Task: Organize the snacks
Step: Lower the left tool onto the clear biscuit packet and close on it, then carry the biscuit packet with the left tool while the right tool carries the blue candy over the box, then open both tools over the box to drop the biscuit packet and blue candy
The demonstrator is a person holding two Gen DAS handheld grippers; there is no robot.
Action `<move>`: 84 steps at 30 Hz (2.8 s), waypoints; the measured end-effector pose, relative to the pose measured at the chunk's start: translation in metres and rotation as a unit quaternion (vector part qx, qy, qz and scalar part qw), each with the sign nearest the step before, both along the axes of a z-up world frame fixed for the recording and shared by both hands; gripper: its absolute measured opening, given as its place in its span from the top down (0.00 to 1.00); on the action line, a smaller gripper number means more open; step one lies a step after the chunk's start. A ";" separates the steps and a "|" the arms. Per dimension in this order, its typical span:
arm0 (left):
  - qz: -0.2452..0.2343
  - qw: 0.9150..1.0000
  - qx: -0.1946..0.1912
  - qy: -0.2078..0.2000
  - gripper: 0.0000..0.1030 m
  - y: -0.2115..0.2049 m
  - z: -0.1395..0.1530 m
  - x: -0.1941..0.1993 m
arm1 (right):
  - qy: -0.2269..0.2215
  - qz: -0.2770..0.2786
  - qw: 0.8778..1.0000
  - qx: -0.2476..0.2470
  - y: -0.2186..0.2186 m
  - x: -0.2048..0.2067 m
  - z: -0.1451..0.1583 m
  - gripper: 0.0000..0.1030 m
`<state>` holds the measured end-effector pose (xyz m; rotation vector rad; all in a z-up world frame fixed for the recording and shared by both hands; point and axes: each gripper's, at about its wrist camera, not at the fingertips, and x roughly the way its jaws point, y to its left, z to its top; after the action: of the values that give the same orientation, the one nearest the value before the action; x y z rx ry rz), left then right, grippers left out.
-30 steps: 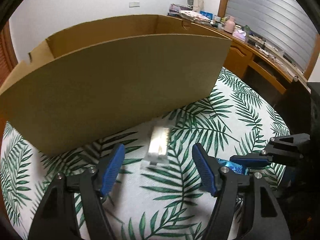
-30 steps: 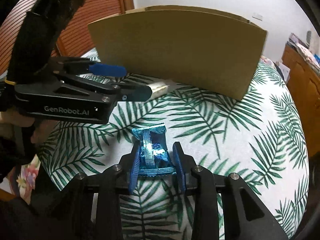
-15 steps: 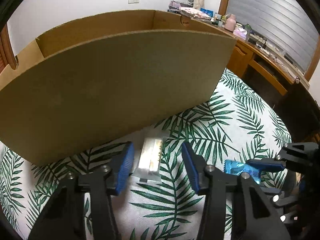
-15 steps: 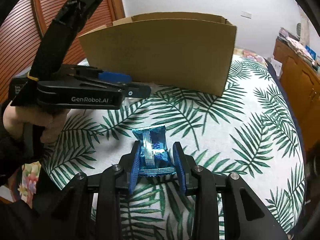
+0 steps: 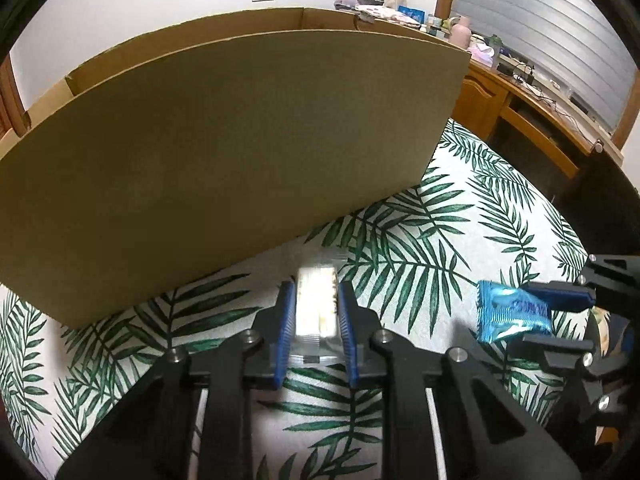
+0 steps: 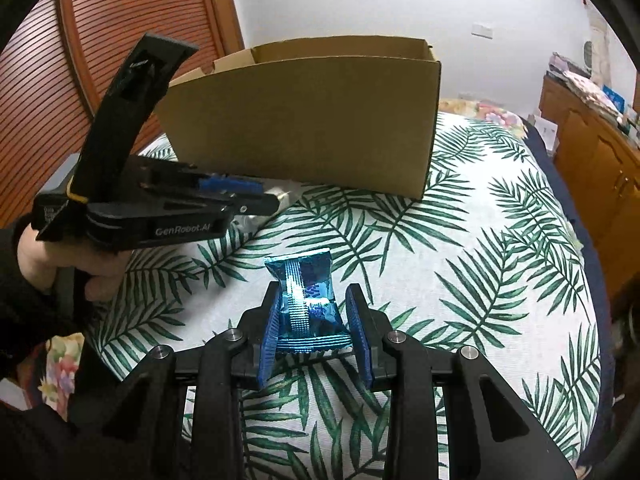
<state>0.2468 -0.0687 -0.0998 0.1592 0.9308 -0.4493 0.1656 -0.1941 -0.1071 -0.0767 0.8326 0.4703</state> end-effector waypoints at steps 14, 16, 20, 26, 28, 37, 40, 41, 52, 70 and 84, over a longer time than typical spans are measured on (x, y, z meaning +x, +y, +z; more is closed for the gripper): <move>0.013 0.999 -0.023 -0.034 0.82 0.012 0.026 -0.028 | -0.014 -0.023 1.000 0.008 -0.011 -0.005 0.011 0.70; 0.014 0.998 -0.030 -0.046 0.82 0.015 0.035 -0.032 | -0.019 -0.023 1.000 0.009 -0.011 -0.006 0.015 0.70; 0.013 0.997 -0.038 -0.067 0.82 0.019 0.054 -0.036 | -0.033 -0.022 0.999 0.013 -0.010 -0.008 0.029 0.70; 0.014 0.993 -0.055 -0.099 0.82 0.026 0.083 -0.039 | -0.064 -0.023 0.997 0.022 -0.008 -0.009 0.057 0.70; 0.016 0.992 -0.059 -0.112 0.81 0.030 0.092 -0.039 | -0.075 -0.022 0.997 0.024 -0.007 -0.006 0.066 0.70; 0.029 0.985 -0.076 -0.149 0.81 0.047 0.126 -0.025 | -0.117 -0.012 0.993 0.026 0.003 0.012 0.103 0.70; 0.032 0.984 -0.076 -0.160 0.82 0.051 0.133 -0.017 | -0.128 -0.008 0.991 0.024 0.007 0.022 0.112 0.70; 0.034 0.983 -0.076 -0.163 0.81 0.053 0.135 -0.014 | -0.132 -0.006 0.991 0.024 0.009 0.026 0.116 0.70; 0.067 0.982 -0.064 -0.164 0.82 0.079 0.128 0.031 | -0.146 0.022 0.989 0.011 0.038 0.078 0.119 0.70; 0.088 0.988 -0.043 -0.119 0.81 0.088 0.089 0.076 | -0.110 0.043 0.993 0.012 0.071 0.138 0.088 0.70; 0.091 0.989 -0.026 -0.110 0.73 0.075 0.078 0.076 | -0.074 0.034 0.996 0.021 0.070 0.152 0.073 0.69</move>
<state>0.3226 0.0066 -0.0223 0.0743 0.7093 -0.2807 0.3175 -0.1237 -0.0344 -0.1009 0.6761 0.5395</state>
